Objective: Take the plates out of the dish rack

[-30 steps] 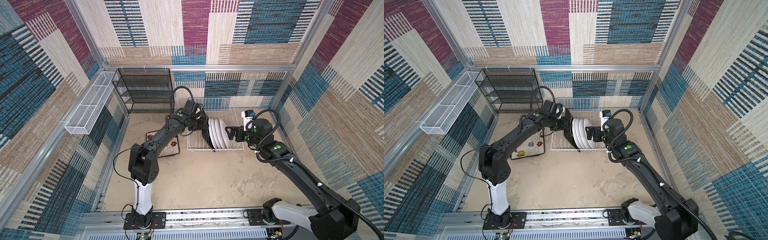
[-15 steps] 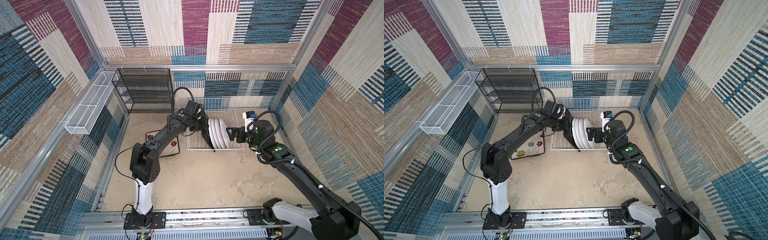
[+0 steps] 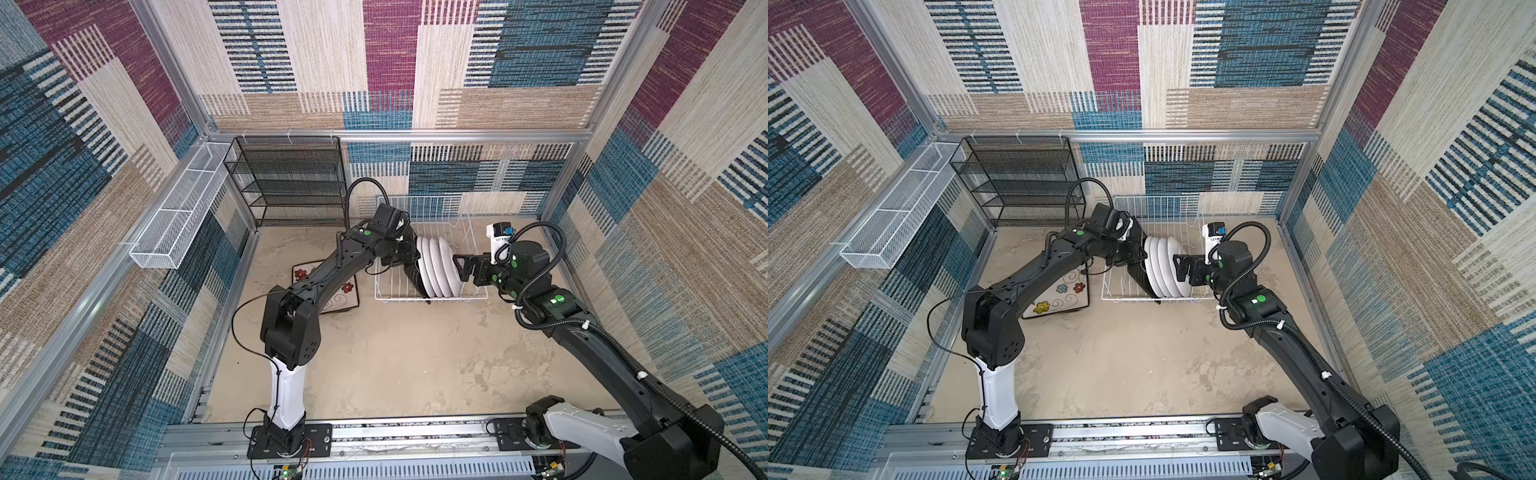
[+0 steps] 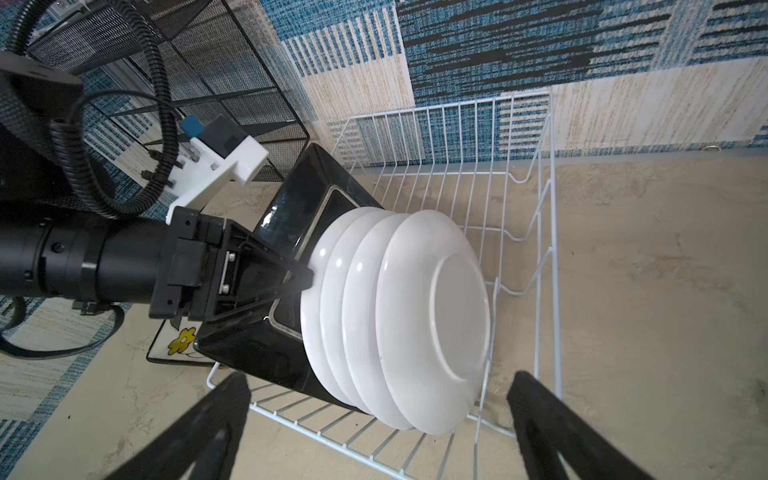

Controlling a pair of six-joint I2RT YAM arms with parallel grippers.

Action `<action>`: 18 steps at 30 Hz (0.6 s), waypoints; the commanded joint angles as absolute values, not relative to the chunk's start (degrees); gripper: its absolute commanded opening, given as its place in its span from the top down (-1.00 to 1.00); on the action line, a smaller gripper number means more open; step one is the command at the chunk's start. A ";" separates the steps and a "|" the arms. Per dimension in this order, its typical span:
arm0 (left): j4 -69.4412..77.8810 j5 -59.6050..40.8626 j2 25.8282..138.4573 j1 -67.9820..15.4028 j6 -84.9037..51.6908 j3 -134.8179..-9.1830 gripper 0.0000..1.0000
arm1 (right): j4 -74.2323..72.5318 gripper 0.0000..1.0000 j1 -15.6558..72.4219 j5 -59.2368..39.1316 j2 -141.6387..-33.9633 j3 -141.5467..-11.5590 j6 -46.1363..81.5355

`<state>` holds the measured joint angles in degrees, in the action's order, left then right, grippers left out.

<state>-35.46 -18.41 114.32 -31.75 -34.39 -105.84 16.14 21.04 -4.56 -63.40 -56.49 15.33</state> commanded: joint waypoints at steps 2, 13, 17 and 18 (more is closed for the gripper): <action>-35.55 -18.55 114.26 -31.73 -35.75 -105.55 0.30 | 13.96 -0.99 21.01 -4.59 -62.82 -56.23 15.33; -35.47 -18.73 113.58 -31.82 -38.04 -105.16 0.55 | 13.62 -0.98 20.91 -4.44 -62.37 -56.16 15.11; -35.47 -18.98 113.38 -31.80 -38.76 -105.07 0.66 | 13.45 -0.98 20.83 -4.43 -62.09 -56.12 15.18; -35.55 -18.98 113.41 -31.82 -39.00 -105.08 0.69 | 13.58 -0.98 20.83 -4.41 -62.05 -56.00 15.20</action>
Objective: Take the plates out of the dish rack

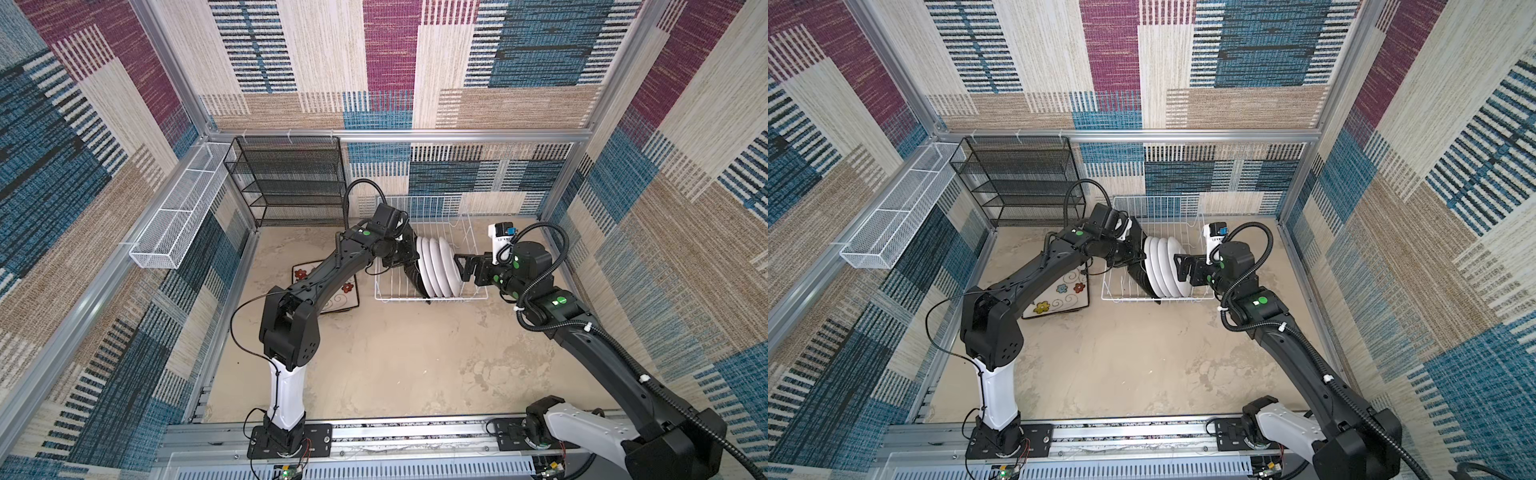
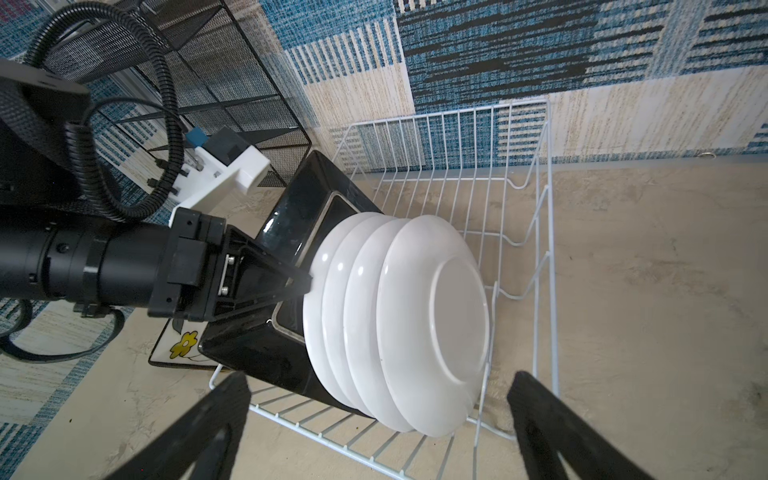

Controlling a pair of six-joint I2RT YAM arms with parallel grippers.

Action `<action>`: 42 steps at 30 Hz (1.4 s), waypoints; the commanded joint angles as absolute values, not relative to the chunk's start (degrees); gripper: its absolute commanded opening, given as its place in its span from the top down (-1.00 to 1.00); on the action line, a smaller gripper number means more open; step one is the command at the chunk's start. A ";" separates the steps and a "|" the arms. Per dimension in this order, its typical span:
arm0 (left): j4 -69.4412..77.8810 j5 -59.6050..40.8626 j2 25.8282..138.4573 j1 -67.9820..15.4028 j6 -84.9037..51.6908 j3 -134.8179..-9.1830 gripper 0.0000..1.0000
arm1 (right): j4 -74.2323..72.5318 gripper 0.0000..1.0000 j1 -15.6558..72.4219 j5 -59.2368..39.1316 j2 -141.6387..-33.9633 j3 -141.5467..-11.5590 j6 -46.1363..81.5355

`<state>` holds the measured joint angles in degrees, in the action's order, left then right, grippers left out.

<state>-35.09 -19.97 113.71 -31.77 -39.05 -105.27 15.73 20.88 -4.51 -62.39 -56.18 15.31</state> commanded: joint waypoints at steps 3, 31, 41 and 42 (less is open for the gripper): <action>-35.51 -19.05 113.29 -31.79 -39.75 -104.92 0.72 | 13.54 -0.98 20.83 -4.38 -61.79 -55.96 15.29; -27.95 -16.07 108.02 -33.75 -48.60 -100.69 1.00 | 12.47 -0.98 20.74 -4.13 -61.35 -55.19 14.77; -29.19 -15.91 106.33 -33.75 -47.22 -101.71 1.00 | 12.57 -0.98 20.65 -3.74 -60.55 -55.13 14.77; -29.41 -15.76 106.06 -33.70 -47.02 -101.80 1.00 | 12.50 -0.98 20.67 -3.82 -60.60 -55.18 14.77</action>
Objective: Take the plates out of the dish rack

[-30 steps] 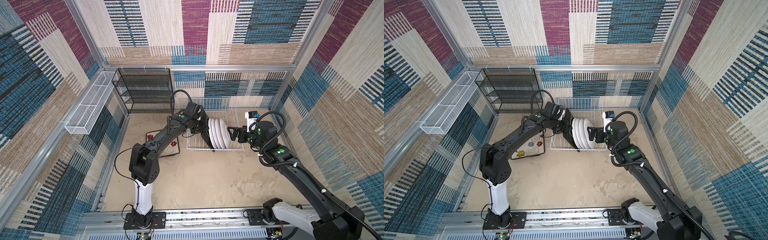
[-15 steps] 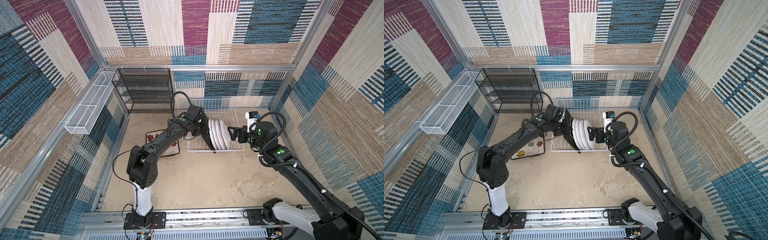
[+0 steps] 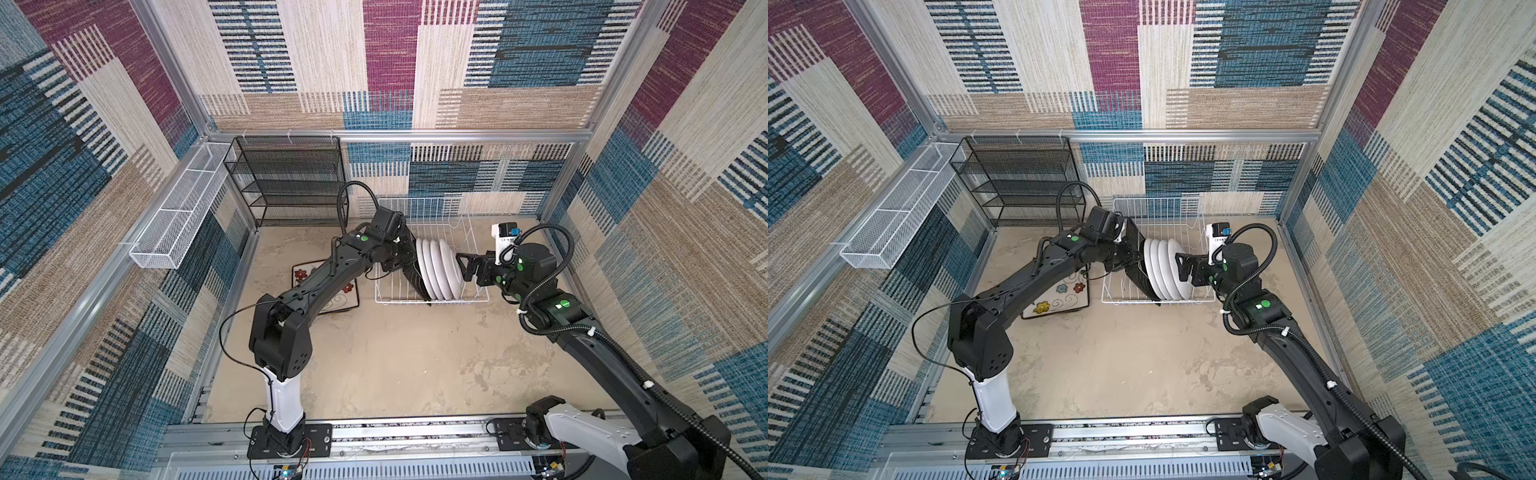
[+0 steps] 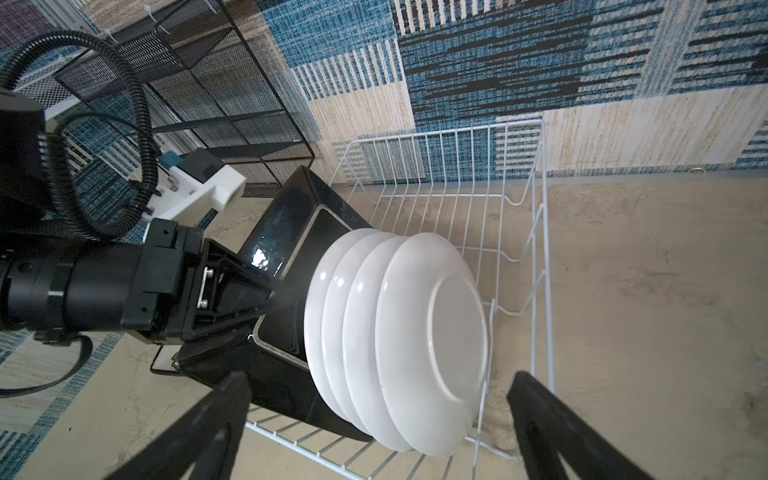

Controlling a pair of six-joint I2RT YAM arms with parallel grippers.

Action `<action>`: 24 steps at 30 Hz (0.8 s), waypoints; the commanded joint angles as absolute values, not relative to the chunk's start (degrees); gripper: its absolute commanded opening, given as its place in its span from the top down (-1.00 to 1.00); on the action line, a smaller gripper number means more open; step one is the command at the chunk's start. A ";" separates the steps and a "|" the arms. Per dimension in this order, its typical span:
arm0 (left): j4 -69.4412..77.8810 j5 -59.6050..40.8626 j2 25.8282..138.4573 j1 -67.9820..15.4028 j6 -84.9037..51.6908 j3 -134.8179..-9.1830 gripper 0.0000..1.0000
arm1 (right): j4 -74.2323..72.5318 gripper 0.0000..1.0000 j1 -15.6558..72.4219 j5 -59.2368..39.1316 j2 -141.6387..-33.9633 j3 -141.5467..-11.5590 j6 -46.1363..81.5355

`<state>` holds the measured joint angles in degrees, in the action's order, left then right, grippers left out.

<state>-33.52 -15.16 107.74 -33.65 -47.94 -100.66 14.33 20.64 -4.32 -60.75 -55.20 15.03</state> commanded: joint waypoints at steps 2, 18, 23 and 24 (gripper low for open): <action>-29.64 -15.81 105.44 -33.70 -46.49 -102.10 1.00 | 11.98 -0.98 20.63 -4.35 -60.72 -55.28 14.85; -34.45 -11.70 99.64 -33.57 -39.91 -102.84 1.00 | 12.59 -0.98 20.50 -5.66 -64.39 -59.11 17.05; -34.68 -10.75 98.46 -33.57 -39.14 -102.75 1.00 | 12.54 -0.98 20.50 -5.62 -64.34 -59.15 18.17; -34.91 -10.47 98.29 -33.51 -38.96 -102.74 1.00 | 12.49 -0.98 20.51 -5.75 -64.42 -59.15 18.32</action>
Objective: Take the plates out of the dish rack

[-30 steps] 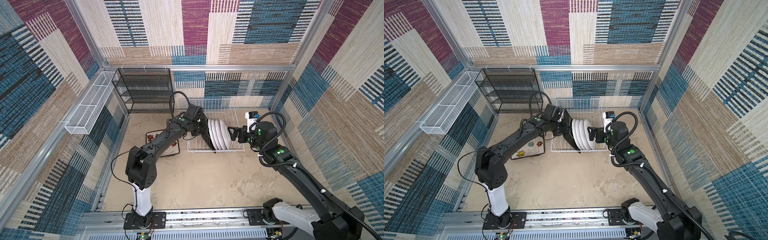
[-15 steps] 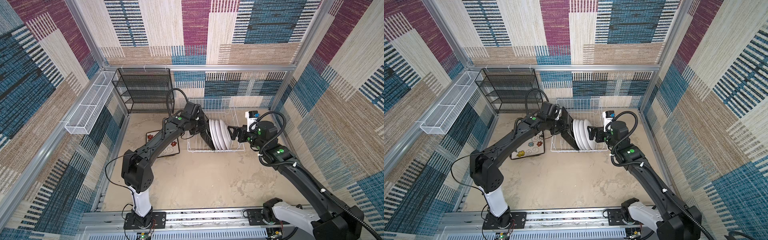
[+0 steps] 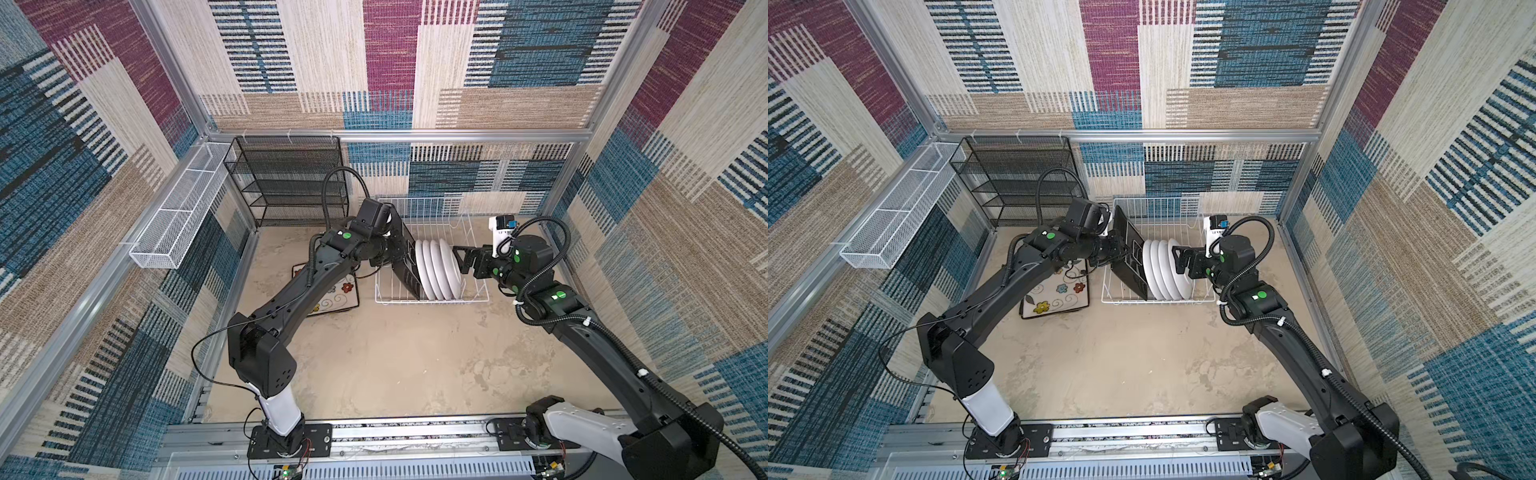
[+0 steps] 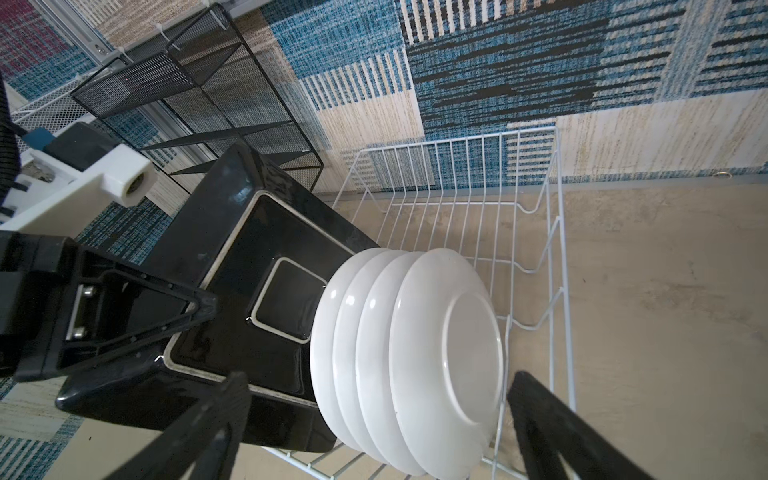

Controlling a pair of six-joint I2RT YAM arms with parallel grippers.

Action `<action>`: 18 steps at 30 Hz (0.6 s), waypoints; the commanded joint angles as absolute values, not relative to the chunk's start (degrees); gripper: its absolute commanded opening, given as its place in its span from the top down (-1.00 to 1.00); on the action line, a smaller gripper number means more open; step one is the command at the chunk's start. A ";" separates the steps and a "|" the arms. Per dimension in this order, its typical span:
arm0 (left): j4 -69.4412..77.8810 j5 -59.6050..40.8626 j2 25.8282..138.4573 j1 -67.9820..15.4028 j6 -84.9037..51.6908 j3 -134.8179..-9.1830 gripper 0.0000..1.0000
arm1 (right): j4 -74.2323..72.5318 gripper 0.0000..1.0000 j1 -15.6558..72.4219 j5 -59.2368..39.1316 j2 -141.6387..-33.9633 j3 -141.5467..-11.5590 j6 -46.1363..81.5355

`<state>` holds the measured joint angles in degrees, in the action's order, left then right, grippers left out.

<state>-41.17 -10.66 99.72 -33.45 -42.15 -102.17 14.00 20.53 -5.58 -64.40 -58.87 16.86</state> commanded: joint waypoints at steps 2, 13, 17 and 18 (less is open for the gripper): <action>-35.36 -9.98 97.91 -33.49 -38.46 -102.83 1.00 | 12.47 -0.98 20.48 -6.13 -64.43 -59.32 18.35; -34.93 -8.69 93.42 -31.92 -35.50 -101.59 1.00 | 14.39 -0.98 20.30 -7.70 -67.71 -63.34 20.92; -33.23 -8.98 90.39 -30.69 -32.74 -99.95 1.00 | 14.13 -0.98 20.21 -11.46 -69.32 -64.71 22.12; -33.38 -8.97 89.94 -30.44 -31.22 -100.10 1.00 | 13.69 -0.98 20.20 -12.50 -69.58 -64.87 22.60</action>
<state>-42.61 -9.21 91.70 -30.94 -36.12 -99.90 14.46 20.23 -9.08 -69.01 -64.05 20.73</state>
